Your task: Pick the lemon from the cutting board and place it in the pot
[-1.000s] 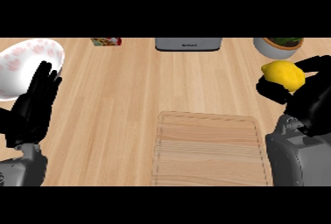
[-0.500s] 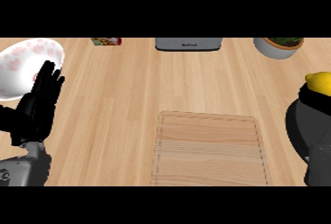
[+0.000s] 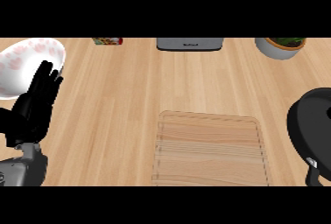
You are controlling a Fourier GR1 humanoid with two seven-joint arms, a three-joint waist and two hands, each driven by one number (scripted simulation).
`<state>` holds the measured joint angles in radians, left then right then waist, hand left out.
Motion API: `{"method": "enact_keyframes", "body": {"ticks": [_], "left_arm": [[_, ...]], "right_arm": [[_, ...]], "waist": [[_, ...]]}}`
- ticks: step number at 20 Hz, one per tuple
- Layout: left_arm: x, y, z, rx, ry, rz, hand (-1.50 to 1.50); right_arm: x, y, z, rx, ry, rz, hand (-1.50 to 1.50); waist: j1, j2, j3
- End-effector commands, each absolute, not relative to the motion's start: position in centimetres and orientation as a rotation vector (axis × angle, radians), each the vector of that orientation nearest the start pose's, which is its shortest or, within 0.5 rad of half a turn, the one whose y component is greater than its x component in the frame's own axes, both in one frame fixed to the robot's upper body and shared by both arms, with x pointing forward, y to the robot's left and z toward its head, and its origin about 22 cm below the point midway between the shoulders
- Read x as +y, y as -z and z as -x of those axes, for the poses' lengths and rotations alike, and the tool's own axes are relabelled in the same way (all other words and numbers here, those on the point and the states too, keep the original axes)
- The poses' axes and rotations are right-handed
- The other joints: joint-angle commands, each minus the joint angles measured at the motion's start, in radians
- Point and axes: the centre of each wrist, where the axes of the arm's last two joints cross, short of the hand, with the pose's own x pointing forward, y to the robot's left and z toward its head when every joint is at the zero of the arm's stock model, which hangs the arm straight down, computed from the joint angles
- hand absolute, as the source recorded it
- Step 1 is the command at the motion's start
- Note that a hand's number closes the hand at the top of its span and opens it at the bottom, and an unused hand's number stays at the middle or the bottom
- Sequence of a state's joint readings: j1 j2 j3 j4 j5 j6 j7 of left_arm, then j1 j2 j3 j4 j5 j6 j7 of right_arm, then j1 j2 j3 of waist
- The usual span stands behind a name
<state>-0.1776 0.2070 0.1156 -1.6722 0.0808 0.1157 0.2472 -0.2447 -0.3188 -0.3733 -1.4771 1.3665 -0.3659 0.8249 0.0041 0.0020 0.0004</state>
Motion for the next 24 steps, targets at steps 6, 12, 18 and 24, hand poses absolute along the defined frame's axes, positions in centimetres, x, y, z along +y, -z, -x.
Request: {"method": "enact_keyframes", "body": {"ticks": [6, 12, 18, 24], "left_arm": [[26.9, -8.9, -27.8, -1.627, -0.077, -0.175, 0.00], [28.6, -8.7, -27.9, -1.622, -0.060, -0.201, 0.00], [25.2, -8.0, -28.3, -1.609, -0.064, -0.200, 0.00], [27.1, -9.4, -28.6, -1.608, -0.074, -0.214, 0.00]], "right_arm": [[-41.1, -4.3, -29.6, -0.737, 0.167, 1.634, 1.50], [-43.6, -2.4, -29.5, -0.892, 0.230, 1.408, -1.50], [-42.6, -3.1, -30.1, -1.186, 0.422, 1.337, -1.50], [-46.0, -4.6, -26.3, -1.342, 0.614, 1.298, -1.50]], "waist": [[0.003, 0.000, 0.001], [0.008, 0.003, 0.002], [-0.005, -0.002, 0.002], [-0.014, -0.005, 0.001]]}}
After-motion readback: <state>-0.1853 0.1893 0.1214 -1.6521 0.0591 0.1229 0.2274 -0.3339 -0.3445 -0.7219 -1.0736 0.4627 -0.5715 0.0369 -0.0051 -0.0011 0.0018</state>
